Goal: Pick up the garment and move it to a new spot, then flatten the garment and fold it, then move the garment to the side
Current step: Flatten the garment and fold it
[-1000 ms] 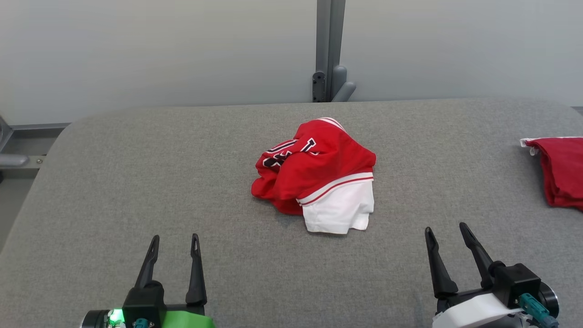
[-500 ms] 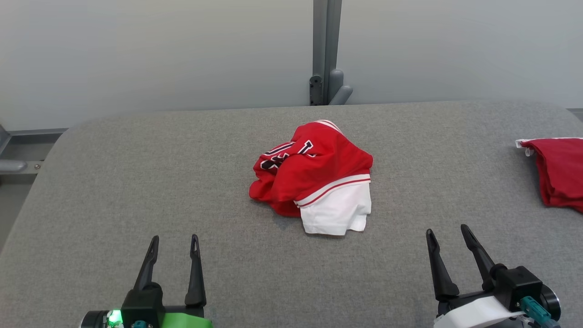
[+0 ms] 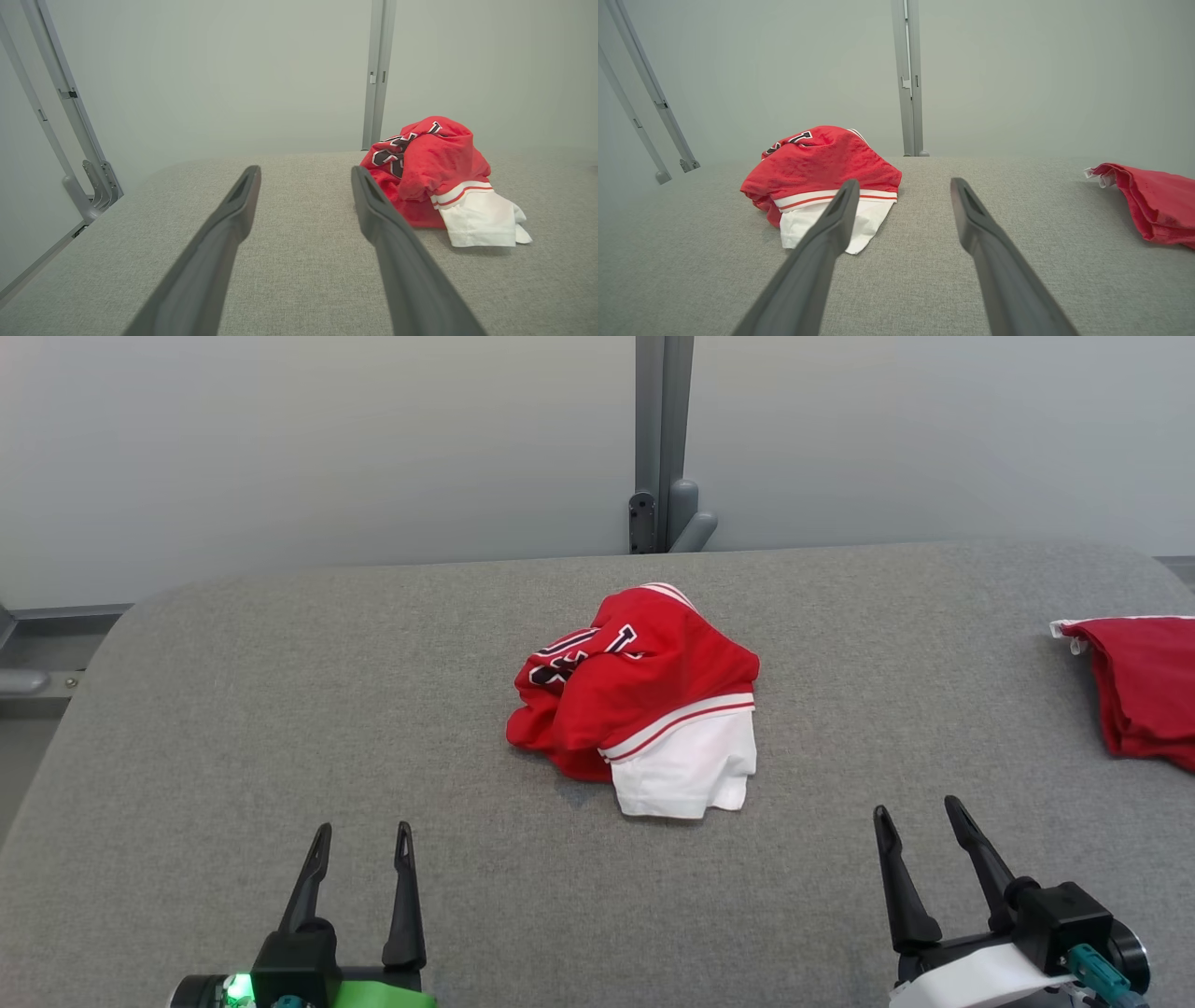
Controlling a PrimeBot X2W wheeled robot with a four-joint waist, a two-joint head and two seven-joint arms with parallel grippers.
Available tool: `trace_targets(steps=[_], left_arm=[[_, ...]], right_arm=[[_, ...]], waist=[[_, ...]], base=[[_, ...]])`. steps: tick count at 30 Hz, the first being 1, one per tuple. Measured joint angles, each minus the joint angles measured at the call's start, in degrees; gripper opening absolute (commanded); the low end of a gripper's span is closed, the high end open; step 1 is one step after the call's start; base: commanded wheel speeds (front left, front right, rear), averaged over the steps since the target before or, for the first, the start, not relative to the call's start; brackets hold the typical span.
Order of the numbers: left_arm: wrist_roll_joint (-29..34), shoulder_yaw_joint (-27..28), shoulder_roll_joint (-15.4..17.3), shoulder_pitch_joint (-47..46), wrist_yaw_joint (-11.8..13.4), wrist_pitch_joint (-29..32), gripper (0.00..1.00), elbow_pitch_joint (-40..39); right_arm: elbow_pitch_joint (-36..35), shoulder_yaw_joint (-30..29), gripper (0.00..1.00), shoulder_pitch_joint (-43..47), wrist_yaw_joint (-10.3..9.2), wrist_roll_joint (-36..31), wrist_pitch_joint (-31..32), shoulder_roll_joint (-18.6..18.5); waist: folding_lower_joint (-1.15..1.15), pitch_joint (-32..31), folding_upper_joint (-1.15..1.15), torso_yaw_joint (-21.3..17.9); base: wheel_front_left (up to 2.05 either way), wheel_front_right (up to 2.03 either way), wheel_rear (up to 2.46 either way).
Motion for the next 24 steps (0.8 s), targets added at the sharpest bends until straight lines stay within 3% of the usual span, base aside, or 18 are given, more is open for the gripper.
trace_targets(steps=[20,24], left_arm=[[-0.87,-1.98,-0.04,-0.06,0.00,-0.01,1.00,1.00],[-1.24,-4.11,-0.05,-0.95,-1.30,-0.01,1.00,3.91]], right_arm=[[-0.08,-0.25,1.00,0.37,0.00,0.09,0.01,-0.15],[-0.05,-0.62,1.00,0.35,0.00,0.19,0.01,-0.16]], waist=[[0.00,0.20,0.00,-0.18],[0.00,0.75,0.00,-0.47]], base=[[0.00,0.00,0.00],[0.00,0.00,0.00]])
